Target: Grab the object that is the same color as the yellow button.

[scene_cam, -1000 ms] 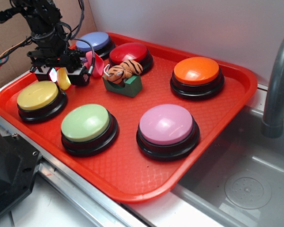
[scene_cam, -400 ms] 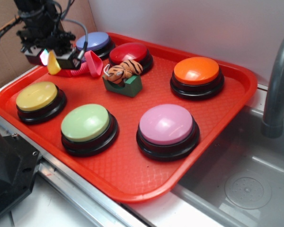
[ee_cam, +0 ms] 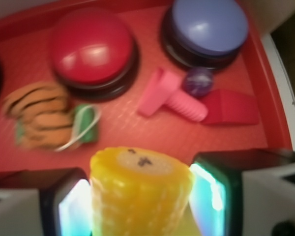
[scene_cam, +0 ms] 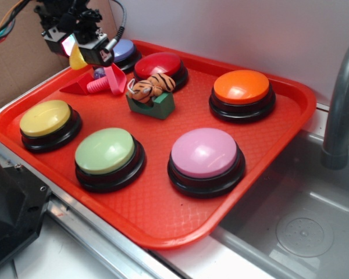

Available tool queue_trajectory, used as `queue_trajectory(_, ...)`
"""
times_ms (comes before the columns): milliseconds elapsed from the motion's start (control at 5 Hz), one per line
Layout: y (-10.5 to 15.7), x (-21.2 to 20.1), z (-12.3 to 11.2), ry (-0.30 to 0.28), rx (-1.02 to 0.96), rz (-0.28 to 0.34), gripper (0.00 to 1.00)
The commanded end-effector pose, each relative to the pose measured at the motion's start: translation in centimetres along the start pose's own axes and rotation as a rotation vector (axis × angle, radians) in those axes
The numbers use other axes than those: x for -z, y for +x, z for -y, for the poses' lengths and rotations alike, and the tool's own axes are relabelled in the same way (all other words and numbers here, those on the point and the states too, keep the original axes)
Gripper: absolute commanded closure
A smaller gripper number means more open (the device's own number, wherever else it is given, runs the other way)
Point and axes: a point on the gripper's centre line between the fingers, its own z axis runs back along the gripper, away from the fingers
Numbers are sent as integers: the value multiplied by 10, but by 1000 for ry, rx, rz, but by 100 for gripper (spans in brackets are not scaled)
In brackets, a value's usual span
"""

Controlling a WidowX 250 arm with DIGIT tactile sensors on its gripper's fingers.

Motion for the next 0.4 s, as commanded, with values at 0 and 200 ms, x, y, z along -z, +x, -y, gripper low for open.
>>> queue_trajectory(0, -9, -23, 35, -58, 157, -33, 100)
queue_trajectory(200, -12, -22, 27, -67, 107, -49, 100)
